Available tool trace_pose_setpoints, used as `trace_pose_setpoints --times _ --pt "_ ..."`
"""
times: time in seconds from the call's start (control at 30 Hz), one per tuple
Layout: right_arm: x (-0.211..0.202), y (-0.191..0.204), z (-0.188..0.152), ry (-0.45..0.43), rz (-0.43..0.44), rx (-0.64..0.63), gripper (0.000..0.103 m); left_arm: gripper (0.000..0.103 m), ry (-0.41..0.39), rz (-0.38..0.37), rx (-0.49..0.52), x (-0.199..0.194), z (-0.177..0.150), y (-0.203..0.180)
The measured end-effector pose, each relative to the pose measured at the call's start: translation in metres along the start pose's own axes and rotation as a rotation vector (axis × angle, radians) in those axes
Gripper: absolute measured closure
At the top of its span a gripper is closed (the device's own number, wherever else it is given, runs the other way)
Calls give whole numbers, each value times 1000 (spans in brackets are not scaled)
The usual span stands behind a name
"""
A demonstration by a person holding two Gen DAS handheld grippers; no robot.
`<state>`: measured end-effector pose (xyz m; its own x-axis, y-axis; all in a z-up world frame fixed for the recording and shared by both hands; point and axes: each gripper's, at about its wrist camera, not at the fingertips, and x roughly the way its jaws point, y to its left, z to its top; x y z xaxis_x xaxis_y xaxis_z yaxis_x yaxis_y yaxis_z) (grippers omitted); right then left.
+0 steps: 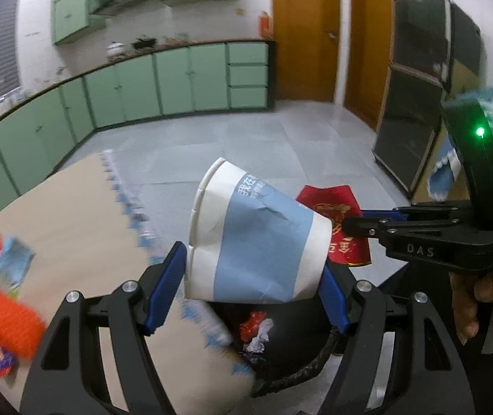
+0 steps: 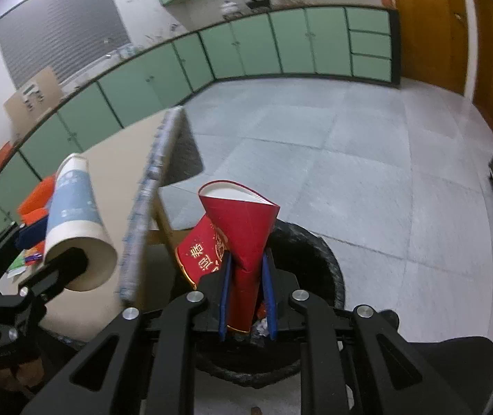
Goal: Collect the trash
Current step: 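Carry cup and red envelope over the bin and open both grippers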
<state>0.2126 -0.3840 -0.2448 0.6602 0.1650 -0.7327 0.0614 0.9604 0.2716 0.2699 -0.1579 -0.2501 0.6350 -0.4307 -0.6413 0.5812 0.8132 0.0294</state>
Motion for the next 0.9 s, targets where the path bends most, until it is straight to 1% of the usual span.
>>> trace_pose_setpoints --times 0.07,0.17,0.27,0.33,0.37,0.43,0.5,0.67,0.8,0.9 --pt "14 -11 0 18 -9 22 86 34 27 -10 17 23 1 -6" --pt "31 -19 1 41 -14 22 86 33 67 -13 19 49 -4 -9" --pt "55 -20 -1 90 -9 11 84 32 101 -13 12 68 -9 -6" --pt "66 -24 -1 126 -9 14 81 31 122 -10 7 81 -12 -4" --pt "69 -26 -2 130 -10 20 81 31 129 -8 5 84 -10 0" --pt "71 -26 -2 130 -19 21 76 27 138 -1 0 91 -12 2" --pt "71 -28 0 125 -25 30 71 24 134 1 -9 91 -11 7" --pt "62 -34 2 96 -31 56 71 24 123 16 -12 83 -4 12" --pt "50 -34 9 62 -32 53 71 23 103 41 -31 60 -4 20" --pt "40 -25 14 41 -23 29 71 21 80 74 -59 30 -8 32"
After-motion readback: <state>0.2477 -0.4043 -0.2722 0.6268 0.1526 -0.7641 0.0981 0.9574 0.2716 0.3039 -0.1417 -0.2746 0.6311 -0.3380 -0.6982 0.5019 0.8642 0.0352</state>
